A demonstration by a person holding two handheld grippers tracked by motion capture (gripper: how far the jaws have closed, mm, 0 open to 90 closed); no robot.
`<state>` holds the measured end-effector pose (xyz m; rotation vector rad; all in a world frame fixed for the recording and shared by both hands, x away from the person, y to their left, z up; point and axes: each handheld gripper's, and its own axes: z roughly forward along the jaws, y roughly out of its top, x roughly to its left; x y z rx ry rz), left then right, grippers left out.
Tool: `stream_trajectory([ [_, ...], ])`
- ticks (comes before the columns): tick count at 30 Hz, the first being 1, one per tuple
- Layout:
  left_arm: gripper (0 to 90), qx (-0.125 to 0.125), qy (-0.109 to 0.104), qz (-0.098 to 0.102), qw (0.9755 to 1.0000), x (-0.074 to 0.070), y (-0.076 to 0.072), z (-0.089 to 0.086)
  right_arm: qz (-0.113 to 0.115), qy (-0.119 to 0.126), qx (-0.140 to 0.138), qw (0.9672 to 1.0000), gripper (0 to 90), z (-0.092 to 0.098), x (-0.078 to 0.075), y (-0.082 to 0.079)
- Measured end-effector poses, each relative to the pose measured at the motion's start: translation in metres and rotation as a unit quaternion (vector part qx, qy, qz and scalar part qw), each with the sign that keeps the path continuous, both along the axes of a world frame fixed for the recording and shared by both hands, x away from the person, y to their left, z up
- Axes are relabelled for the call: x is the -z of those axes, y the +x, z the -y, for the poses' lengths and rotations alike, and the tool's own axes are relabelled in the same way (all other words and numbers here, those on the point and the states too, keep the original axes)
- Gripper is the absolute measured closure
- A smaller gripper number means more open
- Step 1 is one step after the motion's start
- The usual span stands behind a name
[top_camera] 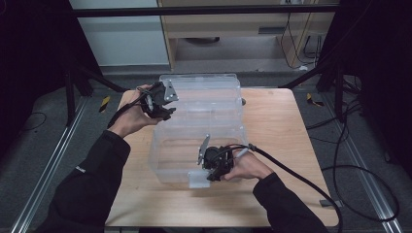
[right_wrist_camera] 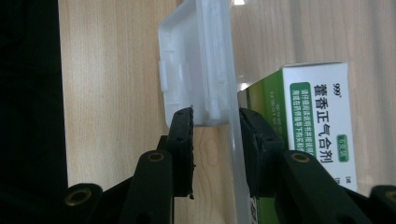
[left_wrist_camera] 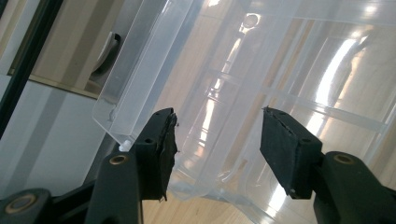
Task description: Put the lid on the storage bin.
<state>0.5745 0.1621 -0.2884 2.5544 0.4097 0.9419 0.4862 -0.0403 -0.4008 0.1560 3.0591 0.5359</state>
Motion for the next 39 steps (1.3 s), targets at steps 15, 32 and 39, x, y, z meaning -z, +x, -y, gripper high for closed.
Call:
stream_trajectory([
  [15,43.7,0.008,0.027,-0.006,0.9996,0.006,0.014,0.013,-0.001,0.001,-0.002,1.0000,67.3,0.000,0.000,0.000],
  [32,44.9,0.023,0.069,-0.013,0.9973,0.019,0.024,0.026,-0.003,0.002,-0.001,1.0000,67.4,0.000,0.000,0.000],
  [39,47.7,0.038,0.085,-0.019,0.9955,0.022,0.028,0.033,-0.004,0.003,0.000,1.0000,67.6,0.001,0.000,0.000],
])
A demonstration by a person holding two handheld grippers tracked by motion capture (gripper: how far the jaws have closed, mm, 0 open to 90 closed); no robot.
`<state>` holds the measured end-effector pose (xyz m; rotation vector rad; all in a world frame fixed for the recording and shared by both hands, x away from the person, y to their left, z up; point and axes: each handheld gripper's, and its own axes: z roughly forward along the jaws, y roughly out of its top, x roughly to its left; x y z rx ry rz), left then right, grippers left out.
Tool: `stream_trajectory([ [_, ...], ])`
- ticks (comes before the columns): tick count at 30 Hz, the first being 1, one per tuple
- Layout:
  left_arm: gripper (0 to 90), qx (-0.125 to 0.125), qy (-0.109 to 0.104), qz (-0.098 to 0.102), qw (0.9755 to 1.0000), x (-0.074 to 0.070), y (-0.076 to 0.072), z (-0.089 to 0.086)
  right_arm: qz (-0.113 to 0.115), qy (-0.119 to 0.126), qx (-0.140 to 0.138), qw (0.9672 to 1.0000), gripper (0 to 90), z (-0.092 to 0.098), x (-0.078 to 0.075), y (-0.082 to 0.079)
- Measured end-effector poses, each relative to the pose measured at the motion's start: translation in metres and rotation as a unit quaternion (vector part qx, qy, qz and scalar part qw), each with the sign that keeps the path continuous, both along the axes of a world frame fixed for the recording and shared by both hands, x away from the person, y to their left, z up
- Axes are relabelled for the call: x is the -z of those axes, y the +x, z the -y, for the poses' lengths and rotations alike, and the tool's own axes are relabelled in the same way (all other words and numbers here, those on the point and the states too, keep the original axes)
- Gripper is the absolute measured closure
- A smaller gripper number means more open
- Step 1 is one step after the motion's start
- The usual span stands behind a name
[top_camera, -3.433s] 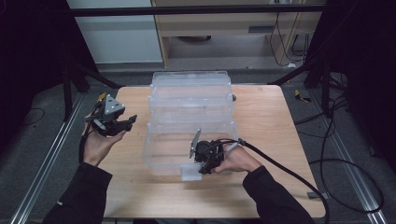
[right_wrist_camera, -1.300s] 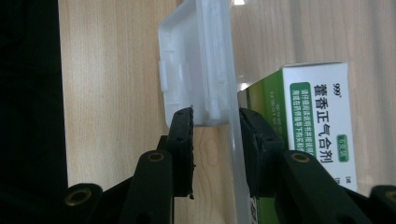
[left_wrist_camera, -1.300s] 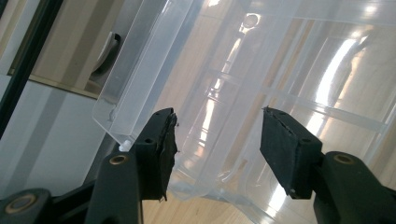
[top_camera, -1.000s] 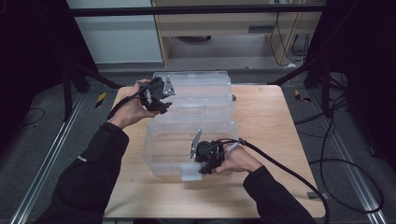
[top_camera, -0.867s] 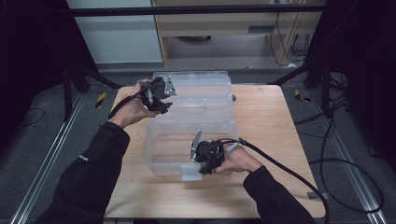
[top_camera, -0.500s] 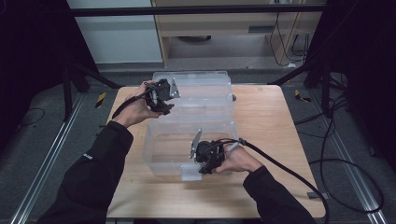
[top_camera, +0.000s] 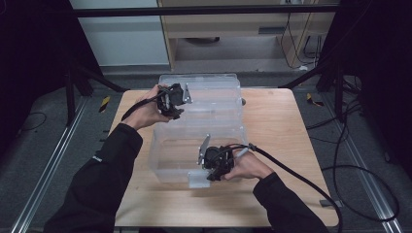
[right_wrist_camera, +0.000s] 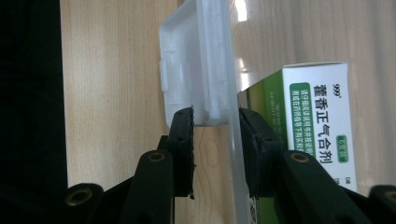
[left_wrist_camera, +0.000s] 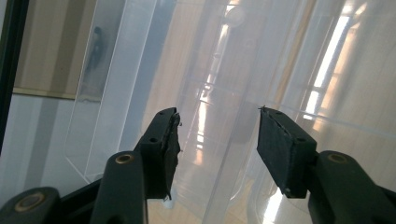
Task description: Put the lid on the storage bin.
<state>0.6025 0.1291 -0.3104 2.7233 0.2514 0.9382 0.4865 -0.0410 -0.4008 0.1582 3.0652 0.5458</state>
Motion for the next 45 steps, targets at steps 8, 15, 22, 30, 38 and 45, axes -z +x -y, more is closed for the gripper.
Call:
stream_trajectory([
  [8,52.0,0.005,0.012,-0.006,0.9999,0.003,0.002,0.005,0.001,0.000,-0.001,1.0000,67.7,0.000,0.000,0.000],
  [15,56.6,0.010,0.025,-0.011,0.9996,0.004,0.001,0.007,0.001,-0.001,-0.003,1.0000,67.7,0.000,0.000,0.000],
  [22,62.4,0.015,0.040,-0.012,0.9990,0.006,-0.001,0.009,0.003,-0.002,-0.002,1.0000,67.7,0.000,0.000,0.000],
  [30,66.3,0.017,0.051,-0.013,0.9985,0.008,-0.001,0.009,0.003,-0.003,-0.002,1.0000,67.7,-0.001,0.000,0.000],
  [38,71.6,0.020,0.057,-0.013,0.9981,0.008,0.000,0.009,0.003,-0.003,-0.001,1.0000,67.7,-0.001,0.000,0.000],
  [45,73.8,0.031,0.075,-0.008,0.9967,0.007,-0.002,0.012,0.004,-0.003,-0.001,1.0000,67.7,-0.001,0.000,-0.001],
])
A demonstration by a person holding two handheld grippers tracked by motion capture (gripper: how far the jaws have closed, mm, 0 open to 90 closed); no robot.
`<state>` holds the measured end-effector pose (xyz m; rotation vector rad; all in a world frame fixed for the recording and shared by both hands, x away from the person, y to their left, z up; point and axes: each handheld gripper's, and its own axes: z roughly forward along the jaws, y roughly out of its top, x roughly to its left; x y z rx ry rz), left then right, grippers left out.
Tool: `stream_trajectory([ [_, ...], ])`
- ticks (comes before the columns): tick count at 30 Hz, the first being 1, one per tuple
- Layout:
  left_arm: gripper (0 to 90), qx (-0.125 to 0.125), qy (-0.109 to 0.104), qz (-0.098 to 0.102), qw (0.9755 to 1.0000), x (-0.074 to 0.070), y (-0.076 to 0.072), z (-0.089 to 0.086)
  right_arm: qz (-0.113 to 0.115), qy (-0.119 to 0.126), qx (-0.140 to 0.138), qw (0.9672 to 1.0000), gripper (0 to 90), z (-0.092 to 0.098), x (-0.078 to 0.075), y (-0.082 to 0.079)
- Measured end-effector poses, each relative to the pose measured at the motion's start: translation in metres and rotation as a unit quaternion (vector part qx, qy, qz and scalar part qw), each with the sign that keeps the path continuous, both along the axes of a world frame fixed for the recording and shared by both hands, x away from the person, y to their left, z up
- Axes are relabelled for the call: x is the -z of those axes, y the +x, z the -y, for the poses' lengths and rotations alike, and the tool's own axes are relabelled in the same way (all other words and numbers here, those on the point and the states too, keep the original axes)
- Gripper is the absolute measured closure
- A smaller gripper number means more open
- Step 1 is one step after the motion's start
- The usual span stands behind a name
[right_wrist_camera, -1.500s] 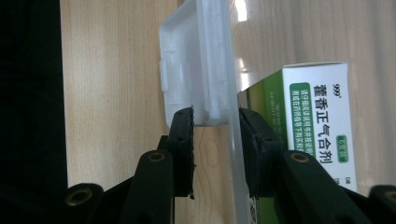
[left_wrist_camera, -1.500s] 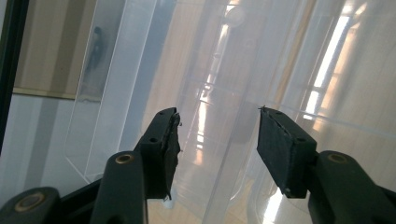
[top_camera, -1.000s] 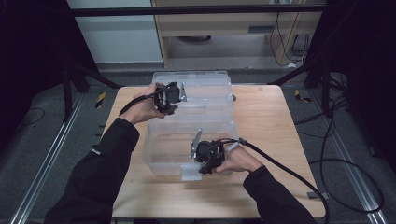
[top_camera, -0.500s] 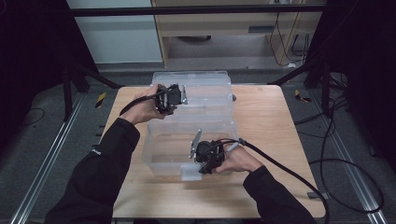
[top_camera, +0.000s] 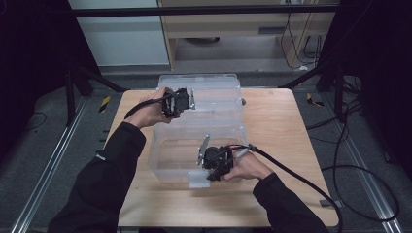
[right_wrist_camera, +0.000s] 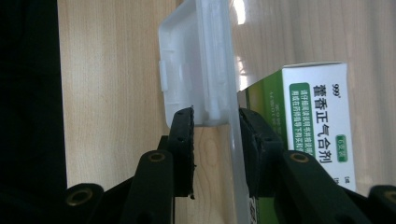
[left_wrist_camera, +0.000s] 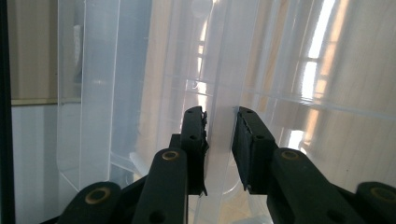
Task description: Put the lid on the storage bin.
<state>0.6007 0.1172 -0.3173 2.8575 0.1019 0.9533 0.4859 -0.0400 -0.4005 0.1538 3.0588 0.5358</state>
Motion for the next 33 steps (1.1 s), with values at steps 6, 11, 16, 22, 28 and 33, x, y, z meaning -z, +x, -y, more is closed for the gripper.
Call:
stream_trajectory([
  [6,75.3,0.004,0.007,0.000,1.0000,-0.001,-0.002,0.003,-0.001,0.000,0.004,1.0000,67.8,0.000,0.000,0.000],
  [11,76.6,0.017,0.011,0.005,0.9998,-0.002,-0.005,0.003,-0.002,0.001,0.008,1.0000,67.8,0.000,0.000,0.000],
  [16,77.8,0.016,0.012,0.001,0.9998,-0.004,-0.008,0.004,0.000,0.001,0.013,0.9999,67.9,0.000,0.000,-0.001],
  [22,78.7,0.023,0.013,0.002,0.9997,-0.007,-0.012,0.005,-0.001,0.004,0.018,0.9998,68.0,-0.001,0.000,-0.002],
  [28,79.4,0.031,0.010,0.004,0.9994,-0.009,-0.018,0.005,0.001,0.000,0.022,0.9998,68.0,-0.001,0.000,-0.002],
  [33,79.7,0.045,0.014,0.003,0.9989,-0.012,-0.027,0.005,0.005,0.003,0.021,0.9998,67.9,-0.001,0.001,-0.003],
])
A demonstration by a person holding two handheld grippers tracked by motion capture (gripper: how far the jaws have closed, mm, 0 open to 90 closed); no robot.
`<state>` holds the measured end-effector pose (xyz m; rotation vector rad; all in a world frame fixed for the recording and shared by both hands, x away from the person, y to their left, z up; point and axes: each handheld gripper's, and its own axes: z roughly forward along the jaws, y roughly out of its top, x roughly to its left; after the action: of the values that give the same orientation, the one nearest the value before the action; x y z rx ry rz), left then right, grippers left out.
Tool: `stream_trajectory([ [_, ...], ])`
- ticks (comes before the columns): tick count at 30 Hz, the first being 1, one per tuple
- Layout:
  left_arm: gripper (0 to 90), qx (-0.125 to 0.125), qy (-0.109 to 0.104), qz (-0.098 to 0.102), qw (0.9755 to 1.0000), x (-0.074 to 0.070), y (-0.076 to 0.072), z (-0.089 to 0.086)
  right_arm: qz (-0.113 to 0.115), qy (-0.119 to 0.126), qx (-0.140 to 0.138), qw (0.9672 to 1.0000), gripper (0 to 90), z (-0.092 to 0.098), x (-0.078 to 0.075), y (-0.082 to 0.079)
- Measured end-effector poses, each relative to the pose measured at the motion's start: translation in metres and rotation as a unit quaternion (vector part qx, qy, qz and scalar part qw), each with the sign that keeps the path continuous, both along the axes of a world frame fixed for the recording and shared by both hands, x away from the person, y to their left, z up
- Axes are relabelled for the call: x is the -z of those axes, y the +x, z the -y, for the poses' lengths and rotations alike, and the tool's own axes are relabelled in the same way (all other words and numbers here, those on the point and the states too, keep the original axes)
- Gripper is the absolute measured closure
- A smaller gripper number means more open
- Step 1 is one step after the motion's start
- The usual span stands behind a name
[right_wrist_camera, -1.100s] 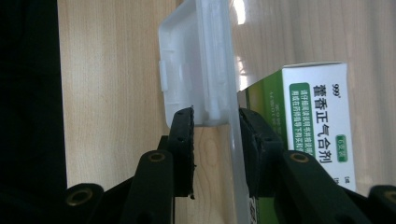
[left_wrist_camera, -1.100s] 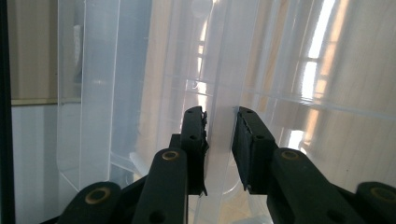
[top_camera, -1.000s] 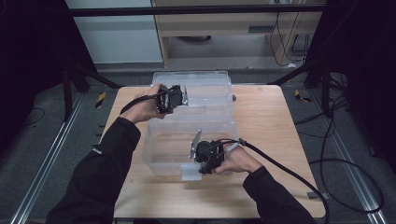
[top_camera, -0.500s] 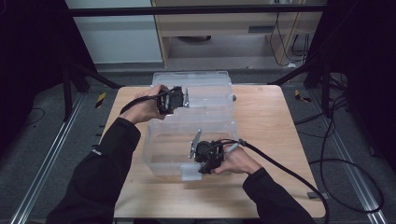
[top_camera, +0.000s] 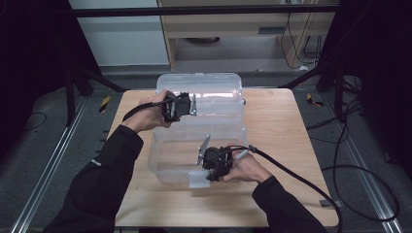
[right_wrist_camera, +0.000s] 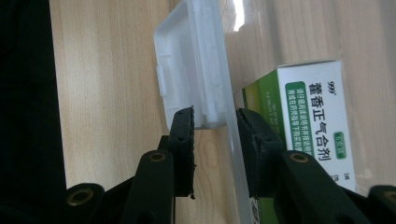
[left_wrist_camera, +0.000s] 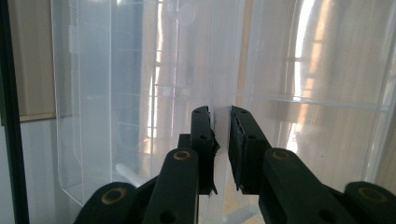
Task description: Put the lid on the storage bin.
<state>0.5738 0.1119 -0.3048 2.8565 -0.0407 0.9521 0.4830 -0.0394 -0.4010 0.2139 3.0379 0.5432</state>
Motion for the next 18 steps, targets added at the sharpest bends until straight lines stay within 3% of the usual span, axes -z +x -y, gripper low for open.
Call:
stream_trajectory([
  [18,80.3,0.003,-0.010,0.020,0.9997,0.000,-0.035,-0.005,0.001,0.008,0.010,0.9999,67.7,0.001,0.001,-0.001],
])
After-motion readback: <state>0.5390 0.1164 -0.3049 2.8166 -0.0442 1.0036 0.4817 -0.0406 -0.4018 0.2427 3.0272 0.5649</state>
